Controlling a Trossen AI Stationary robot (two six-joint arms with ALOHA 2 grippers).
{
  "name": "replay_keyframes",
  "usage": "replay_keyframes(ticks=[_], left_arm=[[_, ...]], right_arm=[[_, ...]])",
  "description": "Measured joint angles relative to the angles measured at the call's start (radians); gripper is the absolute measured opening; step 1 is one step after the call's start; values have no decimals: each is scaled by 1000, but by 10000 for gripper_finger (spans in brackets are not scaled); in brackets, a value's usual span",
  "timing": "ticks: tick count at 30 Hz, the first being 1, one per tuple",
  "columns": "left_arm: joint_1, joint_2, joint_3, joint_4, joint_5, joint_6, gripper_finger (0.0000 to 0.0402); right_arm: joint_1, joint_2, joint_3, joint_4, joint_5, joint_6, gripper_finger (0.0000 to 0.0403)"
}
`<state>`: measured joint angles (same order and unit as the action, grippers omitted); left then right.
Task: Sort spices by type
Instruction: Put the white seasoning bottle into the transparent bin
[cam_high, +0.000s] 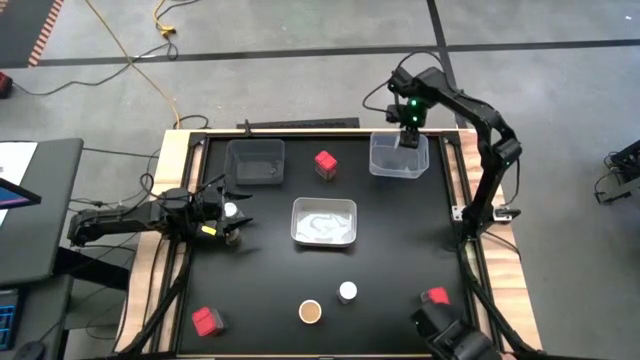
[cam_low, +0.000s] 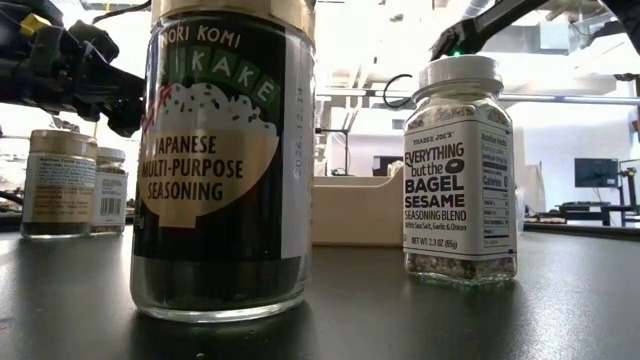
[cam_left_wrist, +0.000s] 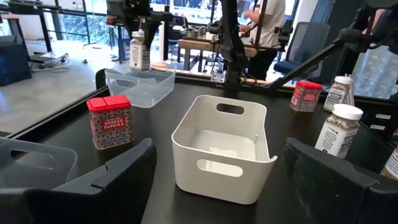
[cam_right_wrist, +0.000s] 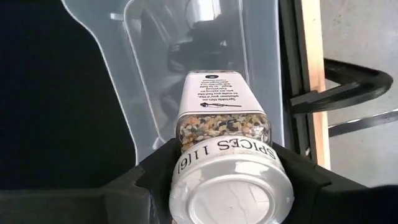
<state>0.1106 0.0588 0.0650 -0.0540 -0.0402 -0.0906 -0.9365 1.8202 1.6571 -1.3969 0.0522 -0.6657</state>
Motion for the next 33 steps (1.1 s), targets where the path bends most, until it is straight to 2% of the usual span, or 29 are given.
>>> replay_keyframes(ticks=[3,8,15,20,33], left_arm=[[0,0,0,0,0,0,334],[0,0,0,0,0,0,334],[0,0,0,0,0,0,334],[0,0,0,0,0,0,334],[0,0,0,0,0,0,334]], right_arm=[[10,-1,-32,10,43,4,224],[-1,-13,-176,42,56,36,224],[-24,-166,-331,196,58,7,224],[-35,-225,-355,259,60,-93,224],[-42,-91,-352,249,47,-58,224]])
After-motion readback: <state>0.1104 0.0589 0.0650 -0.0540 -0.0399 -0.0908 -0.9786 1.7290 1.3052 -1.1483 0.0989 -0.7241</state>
